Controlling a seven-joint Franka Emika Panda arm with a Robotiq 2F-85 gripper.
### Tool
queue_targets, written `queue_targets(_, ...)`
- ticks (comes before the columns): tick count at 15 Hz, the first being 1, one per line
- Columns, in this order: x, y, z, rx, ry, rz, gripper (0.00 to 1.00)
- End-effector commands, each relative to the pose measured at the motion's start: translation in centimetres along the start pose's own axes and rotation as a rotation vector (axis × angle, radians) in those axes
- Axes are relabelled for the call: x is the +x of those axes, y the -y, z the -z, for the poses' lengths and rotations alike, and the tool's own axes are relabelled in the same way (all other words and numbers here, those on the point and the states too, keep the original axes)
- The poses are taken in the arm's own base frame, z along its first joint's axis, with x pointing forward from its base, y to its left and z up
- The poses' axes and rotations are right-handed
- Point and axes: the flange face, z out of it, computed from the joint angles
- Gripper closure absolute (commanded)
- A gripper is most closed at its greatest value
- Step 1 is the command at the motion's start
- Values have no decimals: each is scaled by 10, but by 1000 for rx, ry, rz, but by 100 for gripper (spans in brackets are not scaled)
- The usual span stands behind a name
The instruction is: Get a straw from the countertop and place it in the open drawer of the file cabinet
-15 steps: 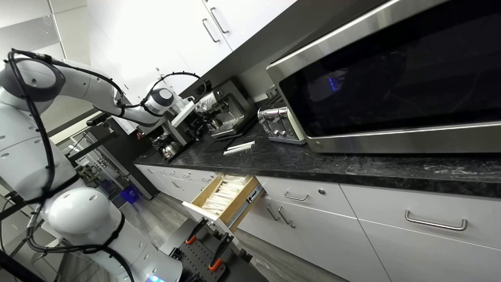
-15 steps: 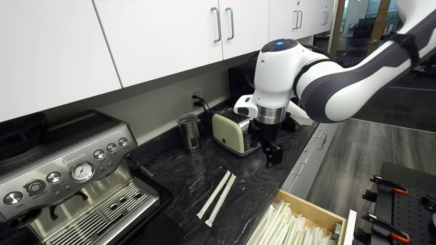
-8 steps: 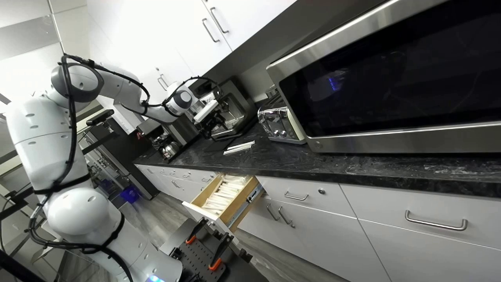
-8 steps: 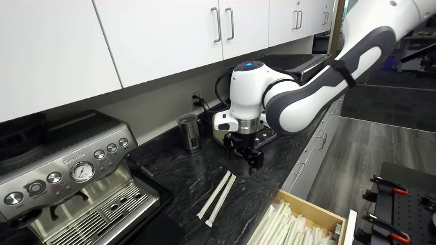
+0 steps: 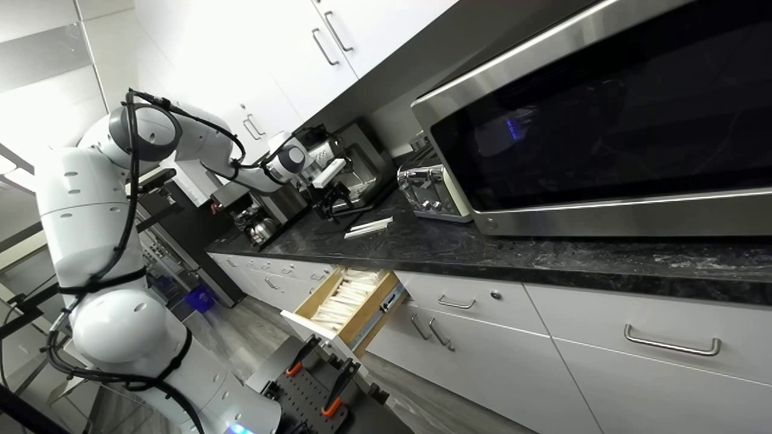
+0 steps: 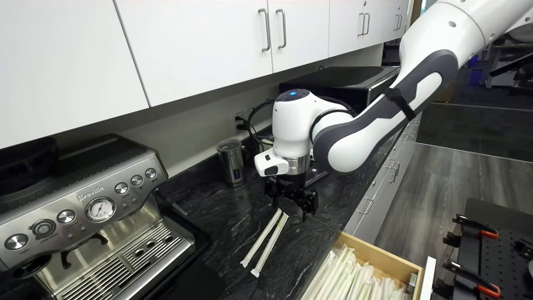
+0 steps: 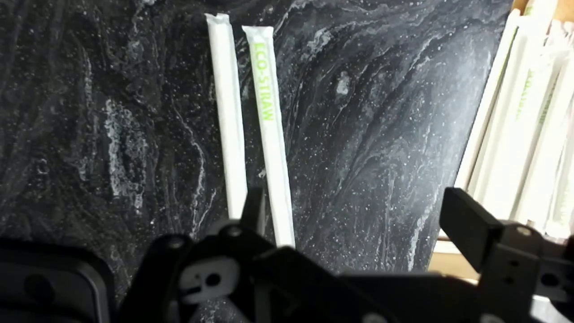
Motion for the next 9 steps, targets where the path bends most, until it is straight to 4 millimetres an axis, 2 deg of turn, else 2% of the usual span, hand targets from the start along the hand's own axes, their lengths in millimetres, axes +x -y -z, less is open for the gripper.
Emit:
queue_targets(1, 2, -2, -4, 6, -10, 9, 0)
queue_targets(2, 4, -3, -8, 7, -17, 14, 0)
queue_targets(3, 6, -5, -14, 10, -21, 18, 20)
queue_targets(5, 8, -6, -28, 27, -22, 36, 31)
queue_targets(7, 10, -9, -45, 47, -29, 63, 47)
queue_targets(8, 10, -11, -52, 52, -31, 74, 48)
queue_targets(9, 10, -14, -60, 53, -31, 88, 46)
